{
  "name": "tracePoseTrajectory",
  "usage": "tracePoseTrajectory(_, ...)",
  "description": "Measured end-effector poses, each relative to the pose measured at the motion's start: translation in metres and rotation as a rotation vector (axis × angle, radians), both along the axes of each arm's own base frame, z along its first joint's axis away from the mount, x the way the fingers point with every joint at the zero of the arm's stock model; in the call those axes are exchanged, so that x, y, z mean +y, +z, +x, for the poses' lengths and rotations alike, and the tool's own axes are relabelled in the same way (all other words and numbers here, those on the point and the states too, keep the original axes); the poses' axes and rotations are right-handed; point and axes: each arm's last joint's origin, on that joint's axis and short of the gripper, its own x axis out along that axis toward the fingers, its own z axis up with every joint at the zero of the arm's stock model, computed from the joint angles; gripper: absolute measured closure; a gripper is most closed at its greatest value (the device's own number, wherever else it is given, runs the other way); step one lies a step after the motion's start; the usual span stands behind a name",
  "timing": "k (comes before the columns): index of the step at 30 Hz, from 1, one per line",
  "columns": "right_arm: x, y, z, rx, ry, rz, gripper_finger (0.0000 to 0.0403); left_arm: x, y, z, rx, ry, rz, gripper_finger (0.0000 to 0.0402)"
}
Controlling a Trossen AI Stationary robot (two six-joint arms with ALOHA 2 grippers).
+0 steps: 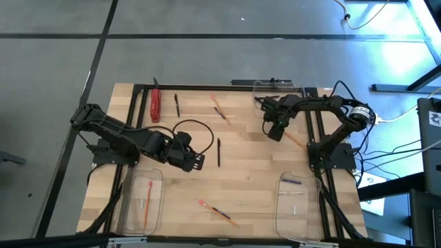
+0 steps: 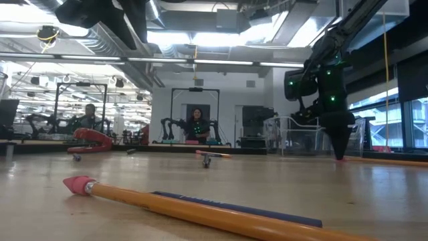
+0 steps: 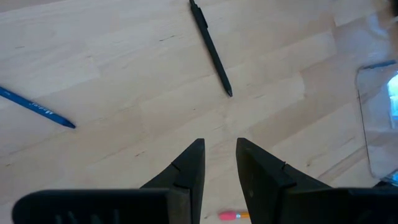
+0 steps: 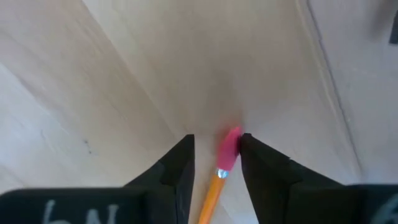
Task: Sort crayons/erasers/pens/pencils in bins
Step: Put the yellow pencil into the bottom left transparent bin
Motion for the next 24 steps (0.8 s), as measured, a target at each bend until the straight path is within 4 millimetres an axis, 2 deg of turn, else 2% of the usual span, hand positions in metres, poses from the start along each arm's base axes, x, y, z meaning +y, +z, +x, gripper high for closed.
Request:
tracePoseTrajectory(7,-0.001,-0.001,0.002,-0.023,0.0,-0.02,0.0273,0.0,0.0,0.0,0.0,0.001,0.0,0.0317)
tracePoseTrajectory(14,0.005,-0.013,-0.009,0.021,-0.035,-0.047,0.0273,0.0,0.0,0.0,-0.001,0.0,0.0,0.0317)
tracePoseTrajectory(24,0.003,-0.009,-0.004,0.011,-0.069,-0.05,0.0287,0.0,0.0,0.001,-0.006,0.0,-0.002,0.0317)
